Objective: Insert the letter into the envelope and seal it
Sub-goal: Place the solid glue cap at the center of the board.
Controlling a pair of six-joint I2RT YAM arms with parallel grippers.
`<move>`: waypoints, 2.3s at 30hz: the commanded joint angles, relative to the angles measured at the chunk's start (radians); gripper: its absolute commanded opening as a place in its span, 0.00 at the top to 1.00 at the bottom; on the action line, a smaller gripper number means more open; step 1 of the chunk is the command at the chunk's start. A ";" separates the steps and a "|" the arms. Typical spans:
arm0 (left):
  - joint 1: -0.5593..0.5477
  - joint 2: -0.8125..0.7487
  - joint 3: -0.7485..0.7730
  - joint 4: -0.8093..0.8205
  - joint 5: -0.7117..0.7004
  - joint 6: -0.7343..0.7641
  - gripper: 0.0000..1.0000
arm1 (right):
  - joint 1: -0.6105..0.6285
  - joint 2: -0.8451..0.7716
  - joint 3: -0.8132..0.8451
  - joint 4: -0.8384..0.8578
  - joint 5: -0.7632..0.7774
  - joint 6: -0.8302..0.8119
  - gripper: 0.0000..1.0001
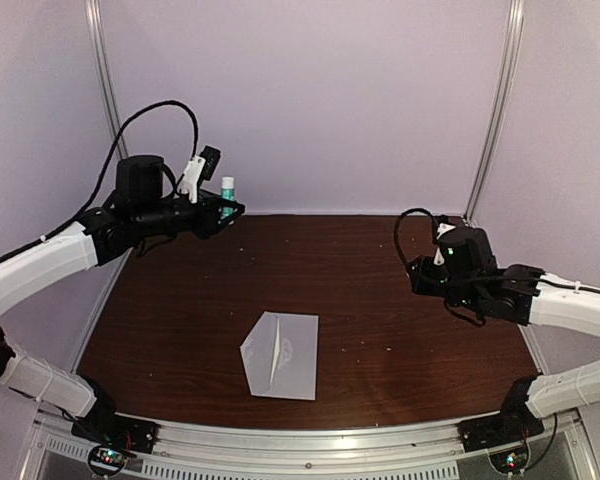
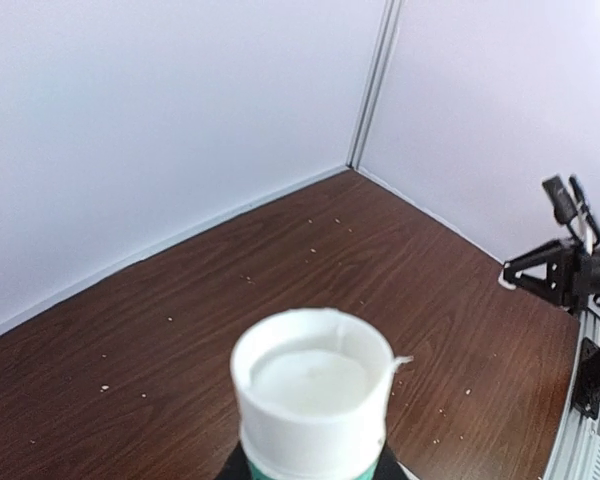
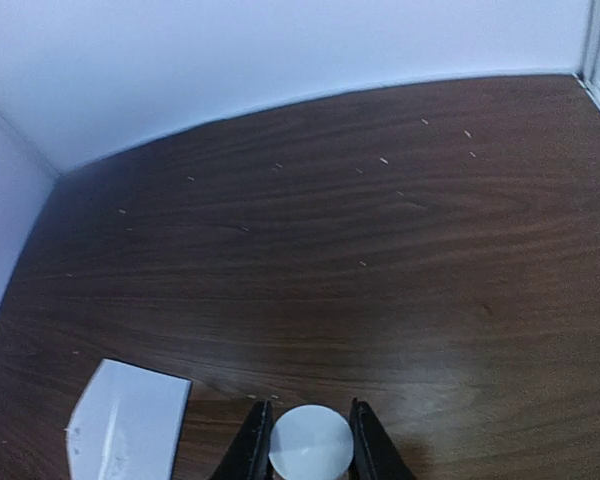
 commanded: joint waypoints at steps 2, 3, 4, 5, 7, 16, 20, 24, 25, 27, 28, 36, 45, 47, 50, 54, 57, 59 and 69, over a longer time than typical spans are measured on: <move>0.044 -0.076 -0.019 0.053 -0.044 -0.025 1.00 | -0.136 -0.019 -0.180 -0.018 0.046 0.054 0.90; 0.047 -0.081 -0.021 0.054 -0.052 -0.023 1.00 | -0.165 -0.021 -0.211 -0.008 0.040 0.061 0.90; 0.049 -0.085 -0.022 0.053 -0.054 -0.022 1.00 | -0.196 -0.021 -0.246 0.001 0.034 0.068 0.89; 0.051 -0.087 -0.023 0.054 -0.056 -0.022 1.00 | -0.223 -0.021 -0.273 0.011 0.023 0.073 0.89; 0.052 -0.084 -0.021 0.053 -0.055 -0.022 1.00 | -0.272 -0.015 -0.315 0.027 0.006 0.083 0.89; 0.053 -0.070 -0.022 0.051 -0.055 -0.032 1.00 | -0.391 0.018 -0.427 0.085 -0.001 0.115 0.88; 0.053 -0.072 -0.023 0.051 -0.053 -0.031 1.00 | -0.402 0.020 -0.426 0.077 0.008 0.131 0.86; 0.053 -0.074 -0.023 0.051 -0.052 -0.032 1.00 | -0.412 0.041 -0.421 0.061 0.009 0.147 0.83; 0.053 -0.075 -0.023 0.050 -0.052 -0.031 1.00 | -0.412 0.047 -0.419 0.058 0.008 0.150 0.83; 0.053 -0.076 -0.023 0.050 -0.052 -0.031 1.00 | -0.414 0.062 -0.414 0.055 0.010 0.153 0.82; 0.053 -0.077 -0.023 0.050 -0.052 -0.032 1.00 | -0.414 0.072 -0.411 0.056 0.011 0.153 0.81; 0.053 -0.076 -0.023 0.050 -0.059 -0.031 1.00 | -0.414 0.133 -0.386 0.051 0.011 0.153 0.75; 0.053 -0.076 -0.024 0.051 -0.062 -0.031 1.00 | -0.414 0.131 -0.386 0.047 0.011 0.155 0.51; 0.053 -0.077 -0.024 0.050 -0.064 -0.031 1.00 | -0.414 0.128 -0.388 0.046 0.012 0.156 0.45; 0.053 -0.078 -0.024 0.050 -0.069 -0.032 1.00 | -0.414 0.120 -0.389 0.048 0.009 0.156 0.34; 0.053 -0.080 -0.026 0.050 -0.078 -0.030 1.00 | -0.414 0.098 -0.390 0.053 -0.009 0.161 0.17; 0.053 -0.083 -0.027 0.050 -0.087 -0.028 1.00 | -0.415 0.073 -0.379 0.054 -0.024 0.156 0.08; 0.053 -0.086 -0.029 0.051 -0.092 -0.028 1.00 | -0.415 0.055 -0.370 0.046 -0.024 0.152 0.04; 0.053 -0.121 -0.057 0.085 -0.118 -0.024 1.00 | -0.415 -0.050 -0.299 -0.022 -0.031 0.110 0.00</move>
